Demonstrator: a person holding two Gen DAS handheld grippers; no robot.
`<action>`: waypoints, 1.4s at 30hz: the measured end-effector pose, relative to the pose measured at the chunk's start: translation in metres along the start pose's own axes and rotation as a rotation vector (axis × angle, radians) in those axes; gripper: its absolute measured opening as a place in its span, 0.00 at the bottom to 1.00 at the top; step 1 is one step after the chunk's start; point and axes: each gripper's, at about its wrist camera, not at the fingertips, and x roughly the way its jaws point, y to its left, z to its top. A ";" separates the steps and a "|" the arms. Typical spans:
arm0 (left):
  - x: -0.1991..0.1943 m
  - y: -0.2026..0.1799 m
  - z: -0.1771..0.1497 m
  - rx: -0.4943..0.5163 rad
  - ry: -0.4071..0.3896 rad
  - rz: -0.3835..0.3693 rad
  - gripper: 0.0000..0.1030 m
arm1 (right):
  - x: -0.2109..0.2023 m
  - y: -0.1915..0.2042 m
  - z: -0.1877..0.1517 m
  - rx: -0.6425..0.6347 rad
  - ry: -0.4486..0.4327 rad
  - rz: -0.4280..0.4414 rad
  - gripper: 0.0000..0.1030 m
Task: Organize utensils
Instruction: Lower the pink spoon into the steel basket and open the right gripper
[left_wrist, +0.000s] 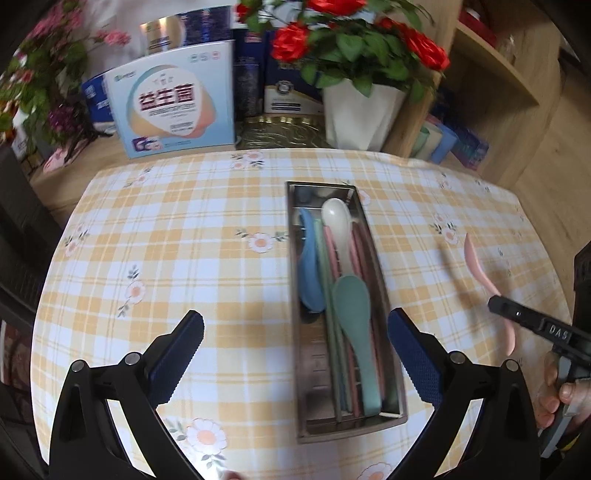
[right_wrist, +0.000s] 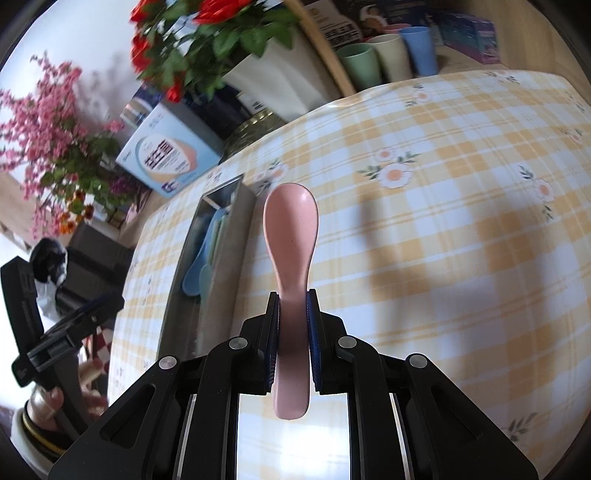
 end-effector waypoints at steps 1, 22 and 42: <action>-0.003 0.005 -0.001 -0.009 -0.008 0.005 0.94 | 0.003 0.005 -0.001 -0.008 0.011 0.002 0.14; -0.040 0.071 -0.023 -0.111 -0.081 0.044 0.94 | 0.089 0.121 -0.008 -0.052 0.211 -0.031 0.14; -0.044 0.072 -0.024 -0.104 -0.055 0.100 0.94 | 0.104 0.132 -0.015 -0.022 0.275 -0.012 0.16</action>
